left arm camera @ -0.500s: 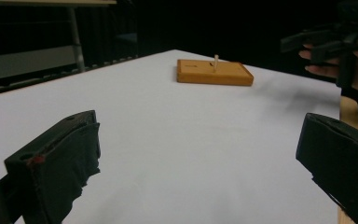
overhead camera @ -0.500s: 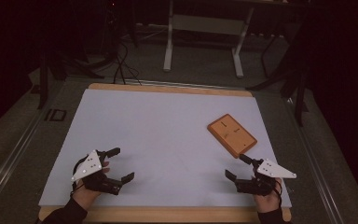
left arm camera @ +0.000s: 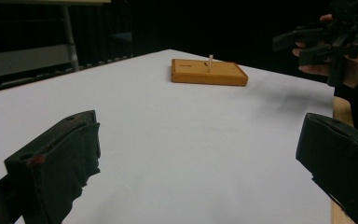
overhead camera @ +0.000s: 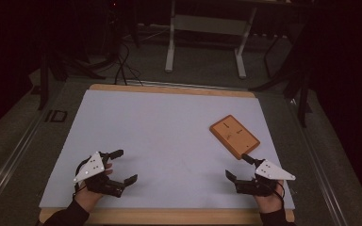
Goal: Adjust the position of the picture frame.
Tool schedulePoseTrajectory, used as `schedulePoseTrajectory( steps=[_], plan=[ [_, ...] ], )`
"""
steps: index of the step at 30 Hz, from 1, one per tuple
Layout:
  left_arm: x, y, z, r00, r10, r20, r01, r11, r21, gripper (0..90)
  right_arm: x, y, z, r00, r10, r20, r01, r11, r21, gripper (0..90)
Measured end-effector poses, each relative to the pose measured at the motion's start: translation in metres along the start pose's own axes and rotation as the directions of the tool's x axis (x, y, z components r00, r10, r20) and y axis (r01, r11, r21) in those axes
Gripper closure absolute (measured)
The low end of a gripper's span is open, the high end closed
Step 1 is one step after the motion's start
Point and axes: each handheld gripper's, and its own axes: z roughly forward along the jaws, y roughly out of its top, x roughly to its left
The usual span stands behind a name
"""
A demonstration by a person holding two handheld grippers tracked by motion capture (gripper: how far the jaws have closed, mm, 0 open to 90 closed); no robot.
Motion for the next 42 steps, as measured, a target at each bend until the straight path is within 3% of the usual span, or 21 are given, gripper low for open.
schedulePoseTrajectory(
  steps=[5,7,11,15,18,21,36,42],
  plan=[
    [-0.003,0.001,0.002,0.9999,-0.003,0.016,0.003,1.0,-0.008,0.0,0.004,0.009,0.001,0.999,-0.045,0.003,0.045,0.999,-0.003,11.6],
    [-0.004,0.001,0.003,0.9997,-0.003,0.023,0.003,1.0,-0.005,0.0,0.003,0.015,0.001,0.9997,-0.016,-0.021,0.015,0.9998,-0.014,11.6],
    [-0.006,0.002,0.004,0.9995,0.002,0.032,-0.002,1.0,-0.006,0.0,0.0,0.024,0.001,0.9997,-0.026,0.0,0.026,0.9994,-0.023,11.1],
    [-0.007,0.002,0.005,0.9993,0.01,0.037,-0.01,0.9999,-0.003,0.0,-0.007,0.032,0.001,0.9989,-0.044,-0.014,0.043,0.9976,-0.053,11.2],
    [-0.007,0.002,0.005,0.9993,0.008,0.037,-0.008,1.0,-0.002,0.0,-0.012,0.039,0.004,0.999,-0.043,-0.016,0.042,0.9981,-0.045,11.5],
    [-0.007,0.001,0.006,0.9992,0.001,0.04,-0.001,1.0,-0.003,0.0,-0.02,0.046,0.008,0.9998,-0.013,-0.014,0.013,0.9993,-0.035,11.4],
    [-0.007,0.0,0.007,0.9989,-0.01,0.047,0.009,0.9999,0.004,0.0,-0.054,0.07,0.035,0.9991,-0.029,0.03,0.03,0.999,-0.032,10.7],
    [-0.006,-0.001,0.007,0.9987,-0.014,0.049,0.014,0.9999,0.005,0.0,-0.071,0.072,0.052,0.9988,0.014,0.046,-0.015,0.9999,0.007,12.2]
  ],
)
